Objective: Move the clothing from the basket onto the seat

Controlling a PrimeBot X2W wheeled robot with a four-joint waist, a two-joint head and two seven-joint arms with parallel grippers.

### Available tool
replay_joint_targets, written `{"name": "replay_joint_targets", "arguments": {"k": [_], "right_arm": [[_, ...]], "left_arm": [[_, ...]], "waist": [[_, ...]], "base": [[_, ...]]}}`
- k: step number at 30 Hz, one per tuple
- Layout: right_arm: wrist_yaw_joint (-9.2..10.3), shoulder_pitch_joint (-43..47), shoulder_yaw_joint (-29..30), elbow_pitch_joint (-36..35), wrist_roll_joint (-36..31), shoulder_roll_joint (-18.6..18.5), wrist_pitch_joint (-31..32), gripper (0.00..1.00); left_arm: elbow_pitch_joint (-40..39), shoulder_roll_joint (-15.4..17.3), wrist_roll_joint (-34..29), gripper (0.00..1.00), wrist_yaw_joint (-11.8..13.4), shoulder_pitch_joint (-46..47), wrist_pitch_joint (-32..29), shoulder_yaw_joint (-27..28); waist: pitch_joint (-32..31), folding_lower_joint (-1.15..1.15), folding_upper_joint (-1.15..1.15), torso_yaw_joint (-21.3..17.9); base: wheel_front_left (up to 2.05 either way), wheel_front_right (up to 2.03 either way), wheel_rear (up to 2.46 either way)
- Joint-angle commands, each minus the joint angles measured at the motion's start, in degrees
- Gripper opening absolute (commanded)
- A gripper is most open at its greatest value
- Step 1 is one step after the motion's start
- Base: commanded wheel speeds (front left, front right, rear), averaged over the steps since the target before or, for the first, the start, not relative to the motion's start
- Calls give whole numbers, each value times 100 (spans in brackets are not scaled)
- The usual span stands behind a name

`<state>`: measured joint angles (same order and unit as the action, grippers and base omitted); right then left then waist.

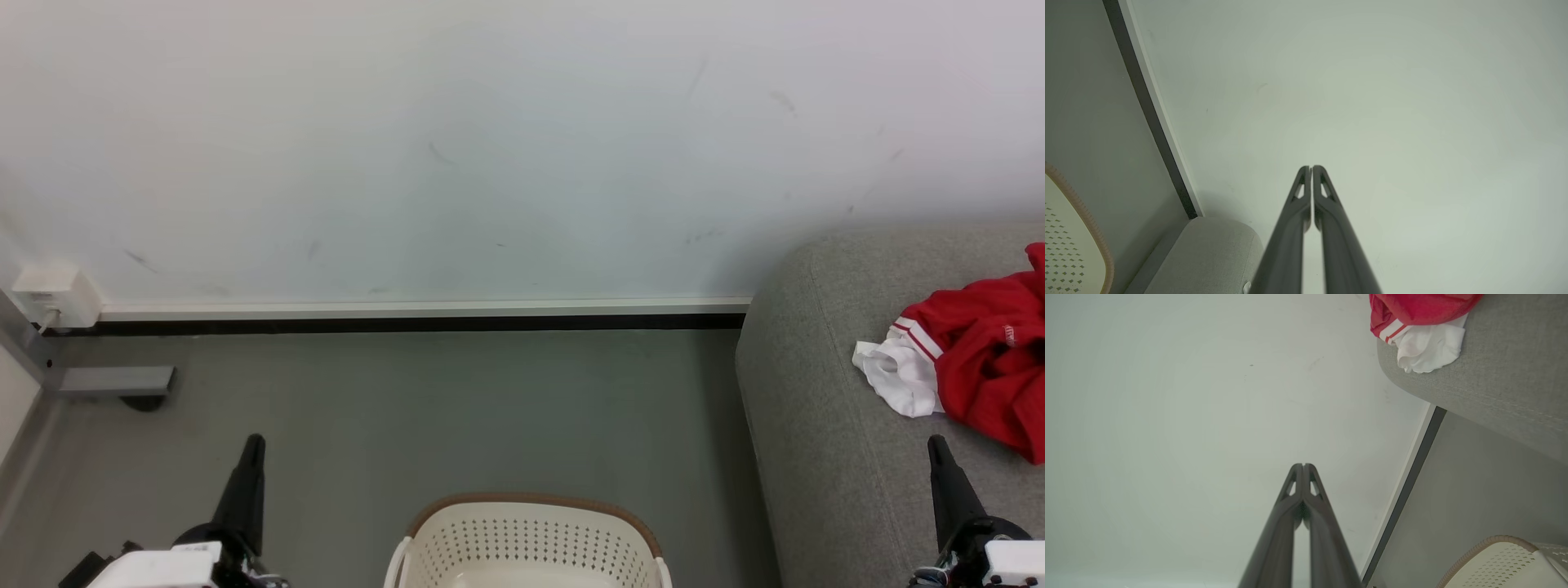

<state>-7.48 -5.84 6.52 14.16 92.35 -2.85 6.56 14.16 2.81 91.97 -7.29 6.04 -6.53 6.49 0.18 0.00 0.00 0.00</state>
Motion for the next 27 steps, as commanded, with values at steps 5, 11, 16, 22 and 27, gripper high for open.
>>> {"name": "replay_joint_targets", "arguments": {"k": [5, 11, 16, 22, 27], "right_arm": [[-2, -72, 22, -29, 11, 0, 16, 0], [-2, -72, 21, -29, 11, 0, 16, 0], [-2, -71, 21, -29, 11, 0, 16, 0], [-2, -71, 21, -29, 11, 0, 15, 0], [-2, -71, 21, -29, 12, 0, 15, 0]], "left_arm": [[-21, 12, 80, 0, -39, 43, -24, 12], [-21, 12, 80, 0, -40, 43, -24, 11], [-21, 12, 81, 0, -40, 43, -23, 11], [-21, 12, 81, 0, -39, 43, -23, 11], [-21, 12, 81, 0, -40, 42, -23, 11]], "waist": [[0, 0, 0, 0], [0, 0, 0, 0], [0, 0, 0, 0], [0, 0, 0, 0], [0, 0, 0, 0]], "base": [[0, 0, 0], [0, 0, 0], [0, 0, 0], [0, 0, 0], [0, 0, 0]]}}
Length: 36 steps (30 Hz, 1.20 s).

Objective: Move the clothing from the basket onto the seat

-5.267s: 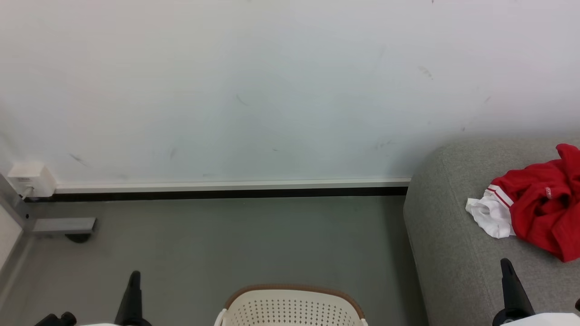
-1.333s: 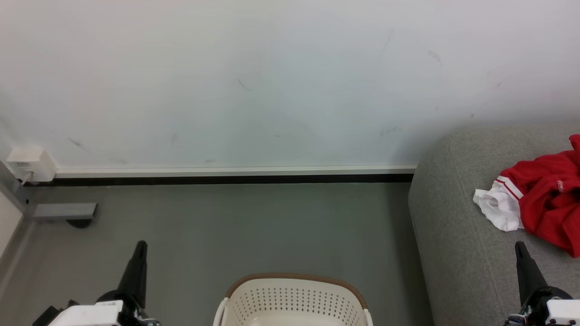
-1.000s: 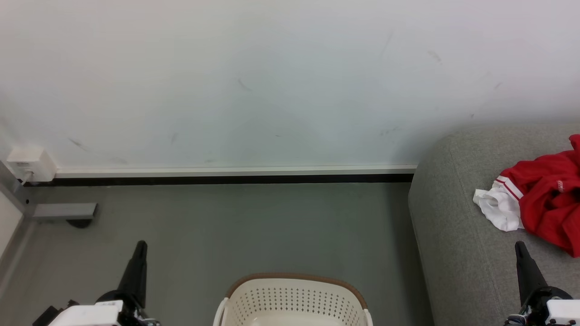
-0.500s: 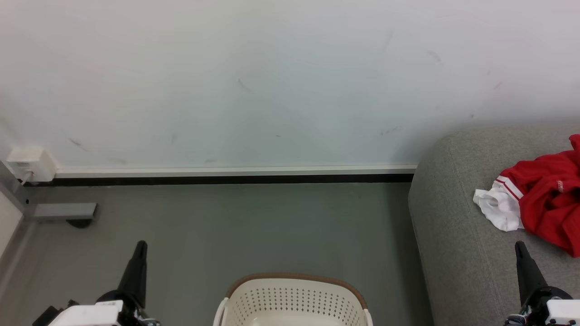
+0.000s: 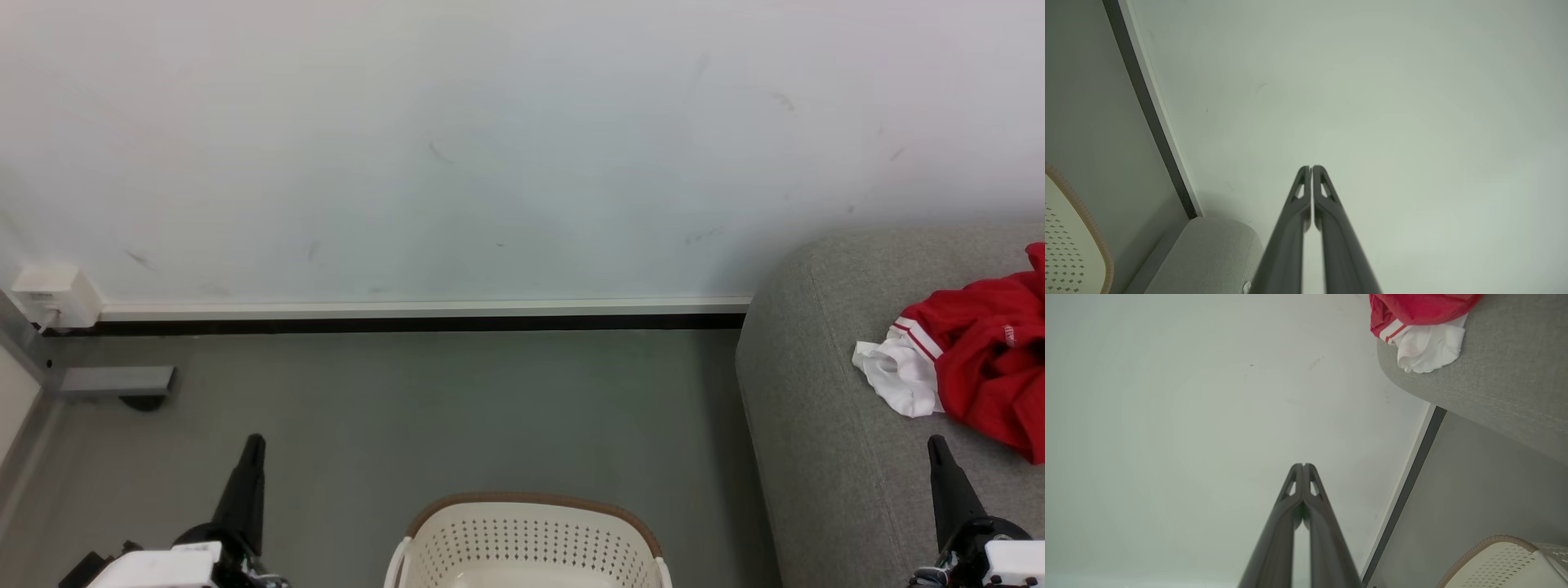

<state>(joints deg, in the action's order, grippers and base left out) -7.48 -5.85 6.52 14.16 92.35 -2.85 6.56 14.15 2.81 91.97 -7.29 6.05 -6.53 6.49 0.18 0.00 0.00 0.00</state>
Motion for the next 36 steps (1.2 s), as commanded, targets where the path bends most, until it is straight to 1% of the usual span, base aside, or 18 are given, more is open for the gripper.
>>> {"name": "replay_joint_targets", "arguments": {"k": [1, 36], "right_arm": [[-2, -71, 20, -29, 12, 0, 15, 0], [-2, -71, 19, -29, 13, 0, 14, 0]], "left_arm": [[-20, 12, 81, 0, -39, 42, -23, 11], [-20, 12, 81, 0, -40, 42, -22, 10]], "waist": [[0, 0, 0, 0], [0, 0, 0, 0]], "base": [[0, 0, 0], [0, 0, 0]]}}
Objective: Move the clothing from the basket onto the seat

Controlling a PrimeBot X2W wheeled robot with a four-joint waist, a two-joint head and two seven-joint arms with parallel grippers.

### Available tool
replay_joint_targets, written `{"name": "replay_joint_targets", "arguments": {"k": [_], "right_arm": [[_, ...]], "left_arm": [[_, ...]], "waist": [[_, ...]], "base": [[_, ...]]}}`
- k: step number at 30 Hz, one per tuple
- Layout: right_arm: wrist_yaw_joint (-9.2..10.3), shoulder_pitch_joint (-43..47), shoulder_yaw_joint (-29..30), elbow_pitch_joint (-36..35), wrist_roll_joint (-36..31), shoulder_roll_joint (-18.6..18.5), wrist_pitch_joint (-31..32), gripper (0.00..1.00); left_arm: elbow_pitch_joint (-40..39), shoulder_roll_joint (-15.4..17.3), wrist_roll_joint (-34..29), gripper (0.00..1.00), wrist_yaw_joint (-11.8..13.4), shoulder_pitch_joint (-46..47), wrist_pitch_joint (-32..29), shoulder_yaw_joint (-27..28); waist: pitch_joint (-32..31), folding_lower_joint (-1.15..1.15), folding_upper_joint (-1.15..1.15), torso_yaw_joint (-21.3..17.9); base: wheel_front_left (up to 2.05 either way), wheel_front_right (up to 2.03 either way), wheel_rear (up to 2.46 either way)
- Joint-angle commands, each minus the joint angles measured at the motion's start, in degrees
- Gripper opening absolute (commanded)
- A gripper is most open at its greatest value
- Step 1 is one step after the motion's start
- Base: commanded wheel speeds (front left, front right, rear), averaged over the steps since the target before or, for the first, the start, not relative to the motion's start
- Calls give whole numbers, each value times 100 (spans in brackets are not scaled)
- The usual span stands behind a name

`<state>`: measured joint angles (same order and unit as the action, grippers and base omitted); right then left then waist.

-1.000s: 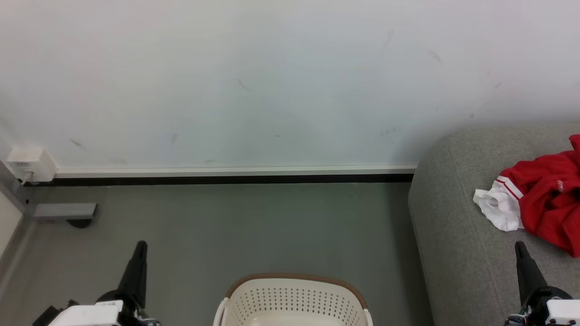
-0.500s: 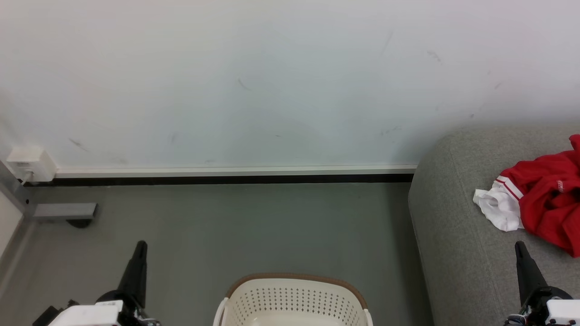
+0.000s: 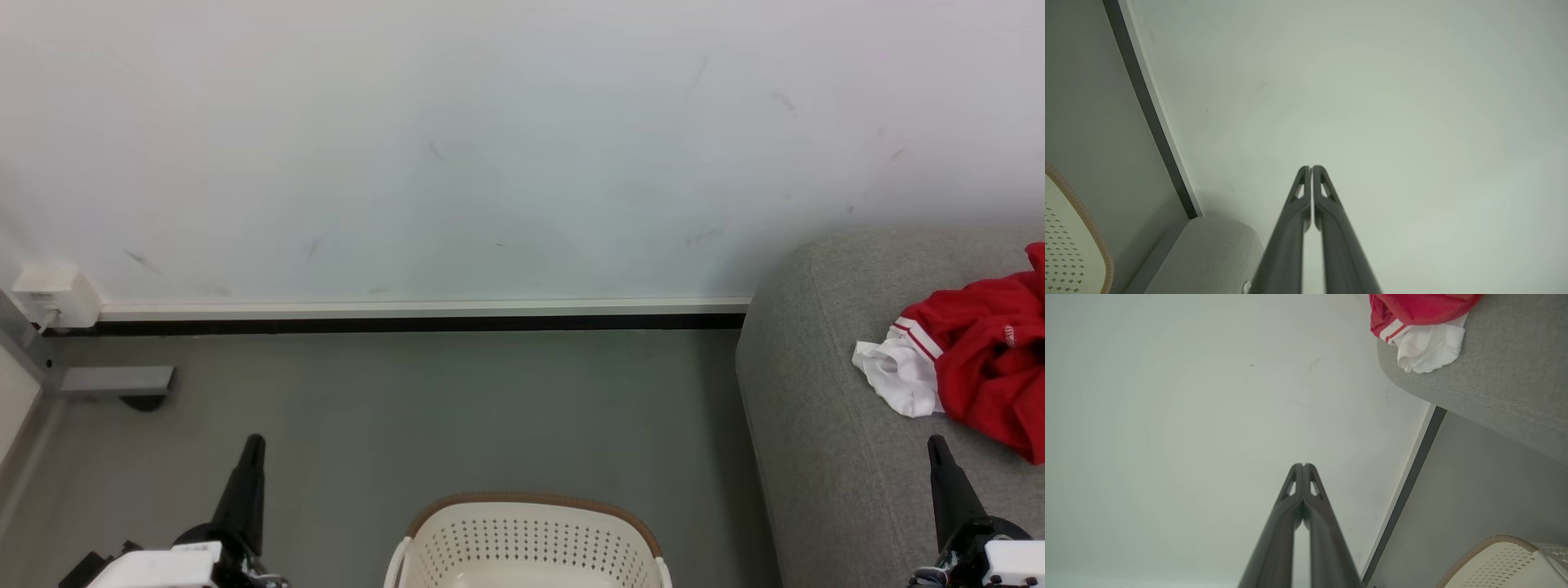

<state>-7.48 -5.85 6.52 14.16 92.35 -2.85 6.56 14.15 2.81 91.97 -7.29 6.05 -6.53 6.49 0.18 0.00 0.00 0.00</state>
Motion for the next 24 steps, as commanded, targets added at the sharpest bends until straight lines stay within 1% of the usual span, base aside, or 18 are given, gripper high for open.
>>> {"name": "replay_joint_targets", "arguments": {"k": [1, 24], "right_arm": [[-2, -71, 19, -29, 13, 0, 14, 0], [-2, -71, 19, -29, 13, 0, 13, 0]], "left_arm": [[-20, 12, 82, 0, -40, 42, -22, 10], [-21, 12, 82, 0, -41, 42, -22, 10]], "waist": [[0, 0, 0, 0], [0, 0, 0, 0]], "base": [[0, 0, 0], [0, 0, 0]]}}
